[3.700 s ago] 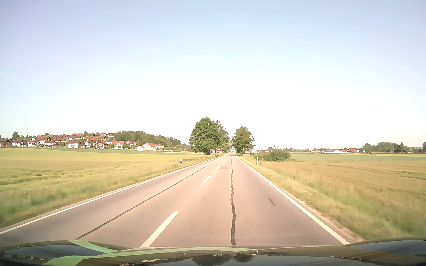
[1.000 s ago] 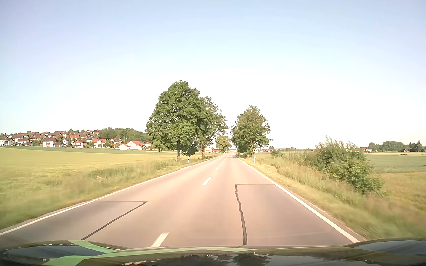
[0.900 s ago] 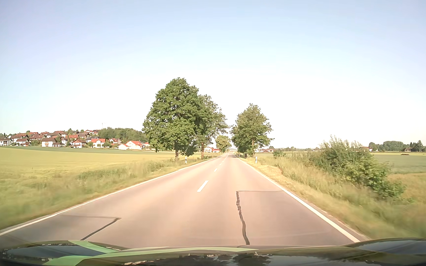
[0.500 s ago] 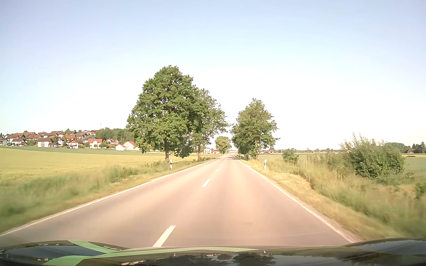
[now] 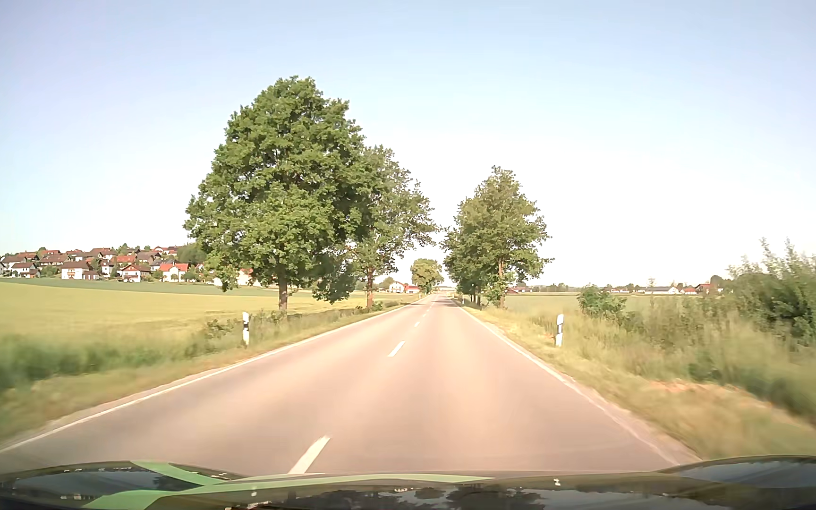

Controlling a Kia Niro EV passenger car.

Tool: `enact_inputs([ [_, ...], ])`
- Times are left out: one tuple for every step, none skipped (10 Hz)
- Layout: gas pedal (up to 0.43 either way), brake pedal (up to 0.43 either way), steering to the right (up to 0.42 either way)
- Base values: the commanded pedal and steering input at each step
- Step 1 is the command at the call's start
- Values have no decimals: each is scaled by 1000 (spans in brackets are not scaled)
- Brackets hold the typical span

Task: Follow the waypoints while adhering to traffic rules and regulations

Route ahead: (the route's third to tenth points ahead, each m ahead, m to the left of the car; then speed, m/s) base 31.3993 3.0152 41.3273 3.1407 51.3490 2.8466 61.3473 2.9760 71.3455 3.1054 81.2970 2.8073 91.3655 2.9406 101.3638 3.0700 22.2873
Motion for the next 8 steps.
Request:
enact_inputs([
  [228, 0, -2],
  [228, 0, -2],
  [228, 0, -1],
  [197, 0, -1],
  [157, 0, -1],
  [157, 0, -1],
  [169, 0, -1],
  [189, 0, -1],
])
